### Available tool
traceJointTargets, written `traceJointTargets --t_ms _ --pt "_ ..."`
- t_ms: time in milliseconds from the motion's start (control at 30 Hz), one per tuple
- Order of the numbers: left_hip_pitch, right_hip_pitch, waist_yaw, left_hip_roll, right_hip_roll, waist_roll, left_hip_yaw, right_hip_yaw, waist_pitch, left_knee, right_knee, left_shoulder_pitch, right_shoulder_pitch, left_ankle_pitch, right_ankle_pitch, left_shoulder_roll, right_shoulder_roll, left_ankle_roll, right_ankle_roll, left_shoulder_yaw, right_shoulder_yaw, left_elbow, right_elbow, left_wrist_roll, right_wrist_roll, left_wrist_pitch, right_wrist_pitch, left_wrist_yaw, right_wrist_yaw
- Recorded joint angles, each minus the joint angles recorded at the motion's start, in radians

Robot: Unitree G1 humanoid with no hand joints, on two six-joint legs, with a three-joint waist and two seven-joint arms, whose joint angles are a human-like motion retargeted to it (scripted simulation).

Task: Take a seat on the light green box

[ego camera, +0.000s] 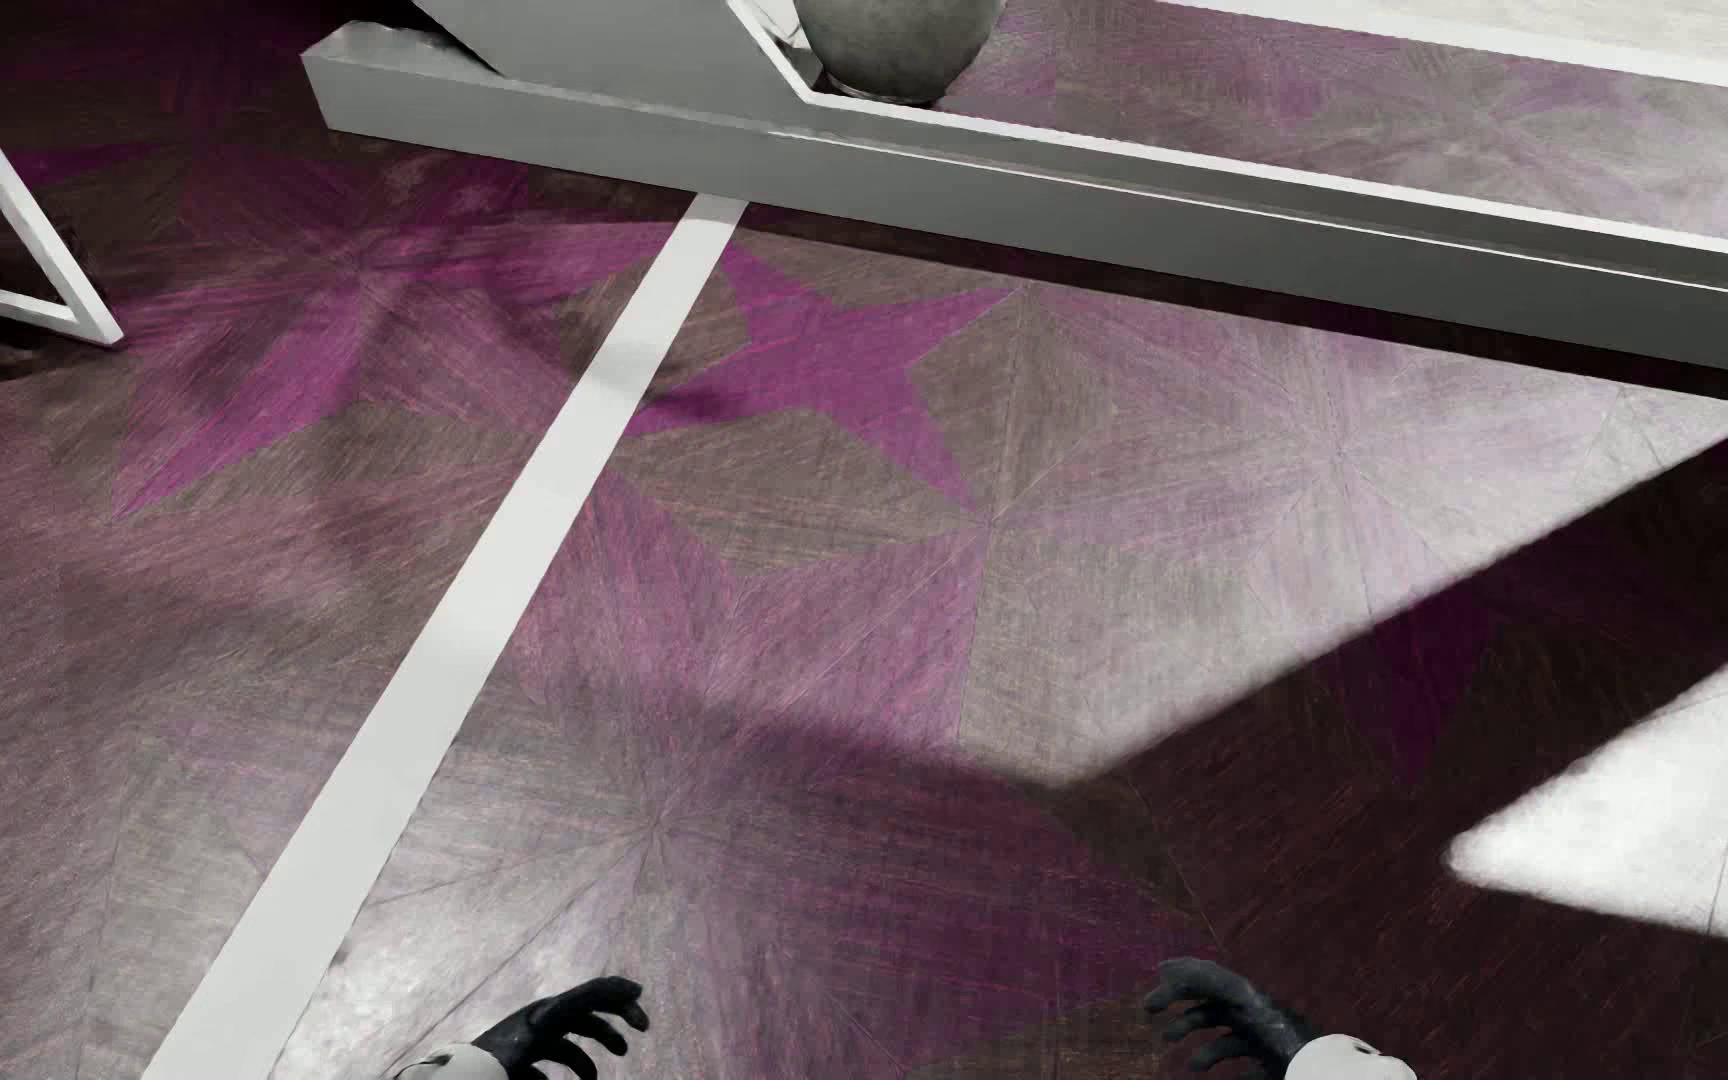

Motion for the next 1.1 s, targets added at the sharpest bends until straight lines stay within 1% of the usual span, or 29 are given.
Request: traceJointTargets --t_ms 67,133,267,333,367,433,467,500,600,700,800,867,900,1000,1033,1100 --pt "0.03 0.051 0.002 0.002 0.002 0.002 0.008 -0.011 -0.034 0.003 -0.03 0.001 0.017 -0.015 -0.004 -0.018 0.028 0.0 0.002 0.005 -0.028 0.129 0.107 -0.007 0.009 0.048 0.032 0.042 -0.032" --pt "0.044 0.072 0.007 0.007 0.001 0.001 0.009 -0.015 -0.062 0.006 -0.036 0.007 0.049 -0.024 -0.016 -0.017 0.049 -0.006 0.007 0.012 -0.058 0.19 0.151 0.006 0.011 0.063 0.047 0.054 -0.043" --pt "0.056 0.089 0.01 0.01 -0.003 -0.002 0.004 -0.017 -0.098 0.008 -0.036 0.065 0.126 -0.035 -0.034 0.027 0.067 -0.005 0.015 0.045 -0.075 0.12 0.077 -0.002 -0.01 0.035 0.02 0.01 0.019" --pt "0.057 0.092 0.01 0.013 -0.003 -0.003 -0.006 -0.008 -0.111 0.01 -0.036 0.083 0.15 -0.038 -0.038 0.031 0.081 -0.004 0.013 0.052 -0.078 0.093 0.04 -0.004 -0.02 0.029 0.01 0.001 0.044" --pt "0.053 0.089 0.01 0.015 -0.004 -0.004 -0.013 -0.002 -0.115 0.009 -0.037 0.083 0.155 -0.036 -0.038 0.026 0.091 -0.005 0.01 0.05 -0.077 0.092 0.03 -0.003 -0.023 0.031 0.009 0.003 0.049" --pt "0.052 0.083 0.008 0.016 -0.003 -0.006 -0.035 0.01 -0.119 0.005 -0.038 0.079 0.153 -0.053 -0.032 0.009 0.105 -0.007 -0.003 0.046 -0.08 0.096 0.037 -0.01 -0.009 0.04 0.019 0.01 0.031" --pt "0.052 0.075 0.009 0.014 -0.007 -0.007 -0.047 0.013 -0.12 0.001 -0.03 0.078 0.15 -0.06 -0.033 -0.001 0.104 -0.011 -0.003 0.044 -0.081 0.097 0.042 -0.012 -0.008 0.043 0.02 0.017 0.02" --pt "0.053 0.069 0.011 0.012 -0.009 -0.005 -0.052 0.014 -0.119 -0.002 -0.023 0.08 0.145 -0.06 -0.032 -0.01 0.097 -0.008 -0.002 0.046 -0.073 0.092 0.042 -0.014 -0.005 0.045 0.021 0.014 0.025" --pt "0.055 0.075 0.011 0.008 -0.005 -0.001 -0.039 0.011 -0.11 0.001 -0.027 0.093 0.132 -0.037 -0.032 -0.017 0.07 0.002 -0.007 0.047 -0.055 0.052 0.03 -0.009 -0.015 0.033 0.011 0.001 0.035" --pt "0.06 0.088 0.01 0.005 -0.001 -0.001 -0.018 0.003 -0.106 0.001 -0.039 0.094 0.124 -0.032 -0.031 -0.021 0.066 0.006 -0.004 0.036 -0.063 0.05 0.052 -0.002 0.007 0.026 0.018 -0.013 0.011" --pt "0.061 0.086 0.01 0.003 0.0 -0.002 -0.011 0.002 -0.105 0.001 -0.037 0.083 0.118 -0.035 -0.035 -0.024 0.066 0.01 -0.004 0.03 -0.061 0.077 0.064 0.001 0.011 0.032 0.021 -0.004 0.001" --pt "0.061 0.08 0.009 0.002 0.003 -0.003 -0.009 0.004 -0.093 0.0 -0.034 0.067 0.107 -0.03 -0.03 -0.024 0.067 0.015 -0.009 0.028 -0.044 0.095 0.059 -0.017 0.002 0.047 0.023 0.007 0.012" --pt "0.06 0.069 0.009 0.001 0.005 -0.003 -0.009 0.006 -0.082 -0.003 -0.018 0.055 0.096 -0.024 -0.033 -0.022 0.067 0.02 -0.014 0.025 -0.032 0.097 0.052 -0.026 -0.003 0.054 0.024 0.01 0.018" --pt "-0.002 0.006 0.008 0.004 0.009 -0.003 -0.018 0.018 -0.048 0.073 0.041 0.006 0.046 -0.038 -0.035 -0.019 0.07 0.036 -0.024 -0.012 0.027 0.093 0.022 -0.032 -0.015 0.069 0.027 0.014 0.029" --pt "-0.016 0.001 0.006 0.004 0.006 -0.002 -0.018 0.023 -0.005 0.107 0.052 -0.025 0.004 -0.043 -0.028 -0.02 0.072 0.031 -0.026 -0.04 0.047 0.08 0.019 -0.025 -0.027 0.066 0.027 0.009 0.029" --pt "-0.14 -0.139 -0.004 0.018 0.001 0.001 -0.054 0.044 0.042 0.232 0.204 -0.102 -0.07 -0.061 -0.06 -0.017 0.074 0.031 -0.026 -0.104 0.104 0.048 -0.01 -0.013 -0.033 0.07 0.039 0.001 0.021"
